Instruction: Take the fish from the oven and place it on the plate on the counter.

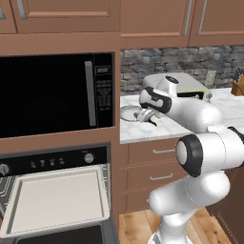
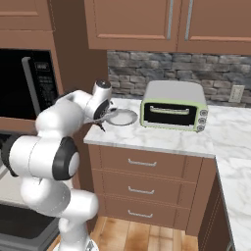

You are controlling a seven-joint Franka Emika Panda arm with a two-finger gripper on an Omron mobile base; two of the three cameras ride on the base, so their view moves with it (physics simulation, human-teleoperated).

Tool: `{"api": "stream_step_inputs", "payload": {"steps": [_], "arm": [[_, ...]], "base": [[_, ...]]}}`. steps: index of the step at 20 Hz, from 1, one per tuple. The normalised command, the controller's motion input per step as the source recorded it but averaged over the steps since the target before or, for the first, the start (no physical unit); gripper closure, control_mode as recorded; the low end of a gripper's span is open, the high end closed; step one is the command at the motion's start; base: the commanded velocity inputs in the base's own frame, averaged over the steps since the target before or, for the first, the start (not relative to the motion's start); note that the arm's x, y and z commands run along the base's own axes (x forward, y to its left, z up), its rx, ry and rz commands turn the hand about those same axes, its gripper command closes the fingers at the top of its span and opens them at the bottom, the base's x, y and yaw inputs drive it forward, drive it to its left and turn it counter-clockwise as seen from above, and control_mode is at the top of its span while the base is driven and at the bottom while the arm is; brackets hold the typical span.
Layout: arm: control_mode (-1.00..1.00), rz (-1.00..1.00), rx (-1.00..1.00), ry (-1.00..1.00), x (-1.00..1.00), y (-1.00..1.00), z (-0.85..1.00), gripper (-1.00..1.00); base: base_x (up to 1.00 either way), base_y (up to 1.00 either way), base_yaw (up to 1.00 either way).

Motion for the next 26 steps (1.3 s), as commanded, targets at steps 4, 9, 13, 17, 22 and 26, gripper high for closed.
{"api": "stream_step_inputs", "payload": {"steps": [4, 9, 13, 17, 22, 26], "arm": [[-1.00, -0.19, -0.12, 0.00, 0.51, 0.00, -0.19, 1.00], [-1.00, -0.20, -0.17, 0.16, 0.32, 0.00, 0.29, 1.00], [-1.00, -0.15, -0.01, 0.06, 0.52, -0.14, -0.14, 1.00], [-1.00, -0.09, 0.07, -0.04, 0.78, -0.26, -0.22, 1.00], [-1.00, 0.00, 0.09, -0.01, 0.47, -0.53, -0.04, 1.00], [-1.00, 0.00, 0.00, 0.00, 0.16, -0.01, -0.11, 1.00]], "base": [[0.00, 0.00, 0.00], [0.00, 0.00, 0.00], [0.00, 0.00, 0.00], [0.00, 0.00, 0.00], [0.00, 0.00, 0.00], [0.00, 0.00, 0.00]]}}
